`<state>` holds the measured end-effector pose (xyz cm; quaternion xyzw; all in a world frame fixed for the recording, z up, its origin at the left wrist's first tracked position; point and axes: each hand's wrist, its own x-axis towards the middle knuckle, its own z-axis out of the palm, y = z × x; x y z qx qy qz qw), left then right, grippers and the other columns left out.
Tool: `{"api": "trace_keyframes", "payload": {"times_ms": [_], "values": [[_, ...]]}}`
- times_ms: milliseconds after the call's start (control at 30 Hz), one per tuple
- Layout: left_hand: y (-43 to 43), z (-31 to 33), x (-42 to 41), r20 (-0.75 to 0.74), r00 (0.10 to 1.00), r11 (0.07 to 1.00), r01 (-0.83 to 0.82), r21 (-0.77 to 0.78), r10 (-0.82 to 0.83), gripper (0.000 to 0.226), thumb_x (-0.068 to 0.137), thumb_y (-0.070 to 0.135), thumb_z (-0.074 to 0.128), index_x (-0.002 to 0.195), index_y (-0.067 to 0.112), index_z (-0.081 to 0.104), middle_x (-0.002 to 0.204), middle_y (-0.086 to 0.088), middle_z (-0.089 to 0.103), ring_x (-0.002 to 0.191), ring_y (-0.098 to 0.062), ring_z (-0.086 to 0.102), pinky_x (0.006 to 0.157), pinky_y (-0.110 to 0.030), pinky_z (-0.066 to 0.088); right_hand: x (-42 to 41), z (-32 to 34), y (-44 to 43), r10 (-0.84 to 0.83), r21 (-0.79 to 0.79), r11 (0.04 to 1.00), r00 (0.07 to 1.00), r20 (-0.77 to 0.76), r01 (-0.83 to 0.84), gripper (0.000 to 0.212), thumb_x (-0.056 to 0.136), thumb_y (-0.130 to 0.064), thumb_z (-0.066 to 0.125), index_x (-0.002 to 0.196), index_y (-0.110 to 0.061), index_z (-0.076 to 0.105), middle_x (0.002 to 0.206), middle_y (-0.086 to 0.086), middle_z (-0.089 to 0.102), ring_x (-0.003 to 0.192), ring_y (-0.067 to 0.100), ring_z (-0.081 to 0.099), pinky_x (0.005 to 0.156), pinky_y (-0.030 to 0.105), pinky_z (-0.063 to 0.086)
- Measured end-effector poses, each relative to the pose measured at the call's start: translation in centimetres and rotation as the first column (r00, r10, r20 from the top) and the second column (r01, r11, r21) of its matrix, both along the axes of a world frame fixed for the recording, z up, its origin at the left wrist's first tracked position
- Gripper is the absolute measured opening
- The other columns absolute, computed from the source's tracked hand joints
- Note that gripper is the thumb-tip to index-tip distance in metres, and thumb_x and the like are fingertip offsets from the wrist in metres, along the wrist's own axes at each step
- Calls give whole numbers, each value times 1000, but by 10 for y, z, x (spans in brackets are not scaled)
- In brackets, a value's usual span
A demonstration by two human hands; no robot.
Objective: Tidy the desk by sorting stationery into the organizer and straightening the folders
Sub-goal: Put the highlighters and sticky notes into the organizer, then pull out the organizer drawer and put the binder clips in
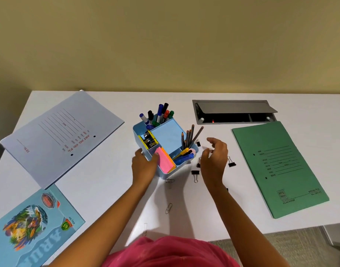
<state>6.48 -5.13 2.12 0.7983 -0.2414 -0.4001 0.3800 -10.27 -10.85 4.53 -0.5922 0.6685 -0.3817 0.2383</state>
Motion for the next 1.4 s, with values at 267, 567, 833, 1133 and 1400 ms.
{"api": "trace_keyframes", "payload": {"times_ms": [267,567,833,1133,1400], "values": [[7,-3,-19,-31,996,994,85,64,-83,67,95,27,53,150,19,16,152,-10,35,134,-35,41,107,-44,39,0,-27,2,197,252,955,971,-137,-158,28,97,2,42,119,8,58,113,23,65,102,35,62,87,30,48],[14,-6,6,89,995,994,-31,-105,41,48,99,21,45,146,21,34,139,-11,52,121,-31,54,92,-44,50,12,-31,26,191,255,953,978,-84,-164,24,91,6,40,96,4,64,87,20,67,75,26,57,64,28,39],[11,-17,62,145,980,980,-117,-158,140,38,98,20,47,135,21,52,135,-11,56,124,-30,52,93,-30,40,44,-30,68,253,329,902,960,121,-279,28,78,10,44,85,-3,69,83,12,71,79,26,62,71,30,44],[-9,-8,130,-183,983,976,-66,-207,27,35,96,5,48,130,6,55,132,-14,57,115,-27,57,99,-35,45,83,-31,99,417,360,791,867,273,-495,44,80,10,42,113,-4,65,113,11,69,96,26,67,92,43,51],[-32,3,163,-130,986,982,80,-173,-103,33,96,3,47,125,8,60,124,-18,62,98,-28,58,84,-33,49,95,-33,102,468,422,700,817,338,-576,54,81,9,36,120,-18,62,111,11,65,88,21,69,86,30,54]]}}
